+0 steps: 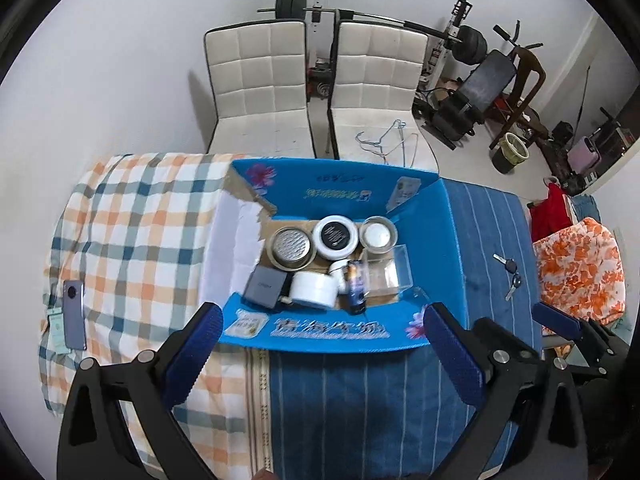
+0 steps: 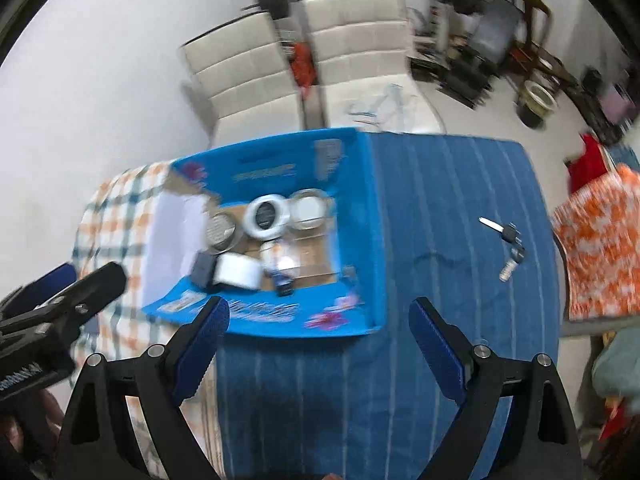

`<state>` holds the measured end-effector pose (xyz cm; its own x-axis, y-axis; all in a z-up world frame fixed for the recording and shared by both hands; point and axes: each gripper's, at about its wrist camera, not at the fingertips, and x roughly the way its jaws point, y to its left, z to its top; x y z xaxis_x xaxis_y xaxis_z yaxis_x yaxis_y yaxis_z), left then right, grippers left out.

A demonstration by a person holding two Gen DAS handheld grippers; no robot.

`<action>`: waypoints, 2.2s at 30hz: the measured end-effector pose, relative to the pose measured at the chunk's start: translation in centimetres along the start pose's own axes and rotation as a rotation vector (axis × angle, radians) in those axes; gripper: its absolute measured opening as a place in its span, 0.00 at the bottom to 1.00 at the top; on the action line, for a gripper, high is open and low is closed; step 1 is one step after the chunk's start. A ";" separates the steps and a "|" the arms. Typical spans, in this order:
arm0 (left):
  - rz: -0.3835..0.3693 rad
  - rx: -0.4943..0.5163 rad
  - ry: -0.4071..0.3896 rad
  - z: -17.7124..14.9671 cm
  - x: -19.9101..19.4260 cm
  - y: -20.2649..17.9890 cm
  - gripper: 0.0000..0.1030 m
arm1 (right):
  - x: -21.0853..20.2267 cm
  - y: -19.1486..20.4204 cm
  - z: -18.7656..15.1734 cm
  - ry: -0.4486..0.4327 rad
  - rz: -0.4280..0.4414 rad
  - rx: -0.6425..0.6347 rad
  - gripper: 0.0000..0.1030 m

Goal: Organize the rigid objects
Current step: 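Grasp the black car key on the table with the right tool, then carry the car key into the blue box with the right tool and release it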

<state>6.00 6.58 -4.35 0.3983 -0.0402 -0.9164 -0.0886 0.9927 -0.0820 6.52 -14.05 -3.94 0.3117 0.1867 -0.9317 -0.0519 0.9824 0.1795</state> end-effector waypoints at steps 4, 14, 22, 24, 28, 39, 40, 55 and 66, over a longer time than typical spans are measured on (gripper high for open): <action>-0.005 -0.013 -0.028 1.5 2.2 -2.8 1.00 | 2.2 -7.6 1.3 0.014 -0.055 0.181 0.91; -0.002 -0.066 0.066 5.4 13.0 -8.6 1.00 | 12.3 -26.9 3.3 0.100 -0.214 0.545 0.91; 0.016 -0.024 0.208 6.4 20.4 -13.4 1.00 | 20.7 -32.4 4.6 0.188 -0.228 0.590 0.90; 0.025 -0.010 0.217 6.3 21.1 -14.1 1.00 | 21.9 -32.8 4.5 0.200 -0.248 0.567 0.90; 0.040 0.007 0.223 6.0 21.8 -14.5 1.00 | 22.2 -31.4 4.3 0.132 -0.314 0.470 0.76; 0.059 0.040 0.222 6.1 21.8 -14.9 1.00 | 21.4 -29.2 4.7 0.121 -0.339 0.423 0.29; 0.058 0.045 0.220 6.0 21.6 -14.9 1.00 | 20.9 -28.6 4.7 0.117 -0.334 0.424 0.29; 0.035 0.124 0.186 3.2 15.6 -13.5 1.00 | 9.0 -17.5 3.0 -0.078 -0.154 0.262 0.29; 0.035 0.066 0.074 4.3 6.4 -5.8 1.00 | 1.3 -5.6 4.1 -0.163 0.009 0.065 0.29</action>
<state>12.97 1.04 -8.10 0.3276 -0.0109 -0.9447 -0.0396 0.9989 -0.0253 11.16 -19.37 -4.87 0.4614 0.1862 -0.8674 0.0048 0.9772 0.2124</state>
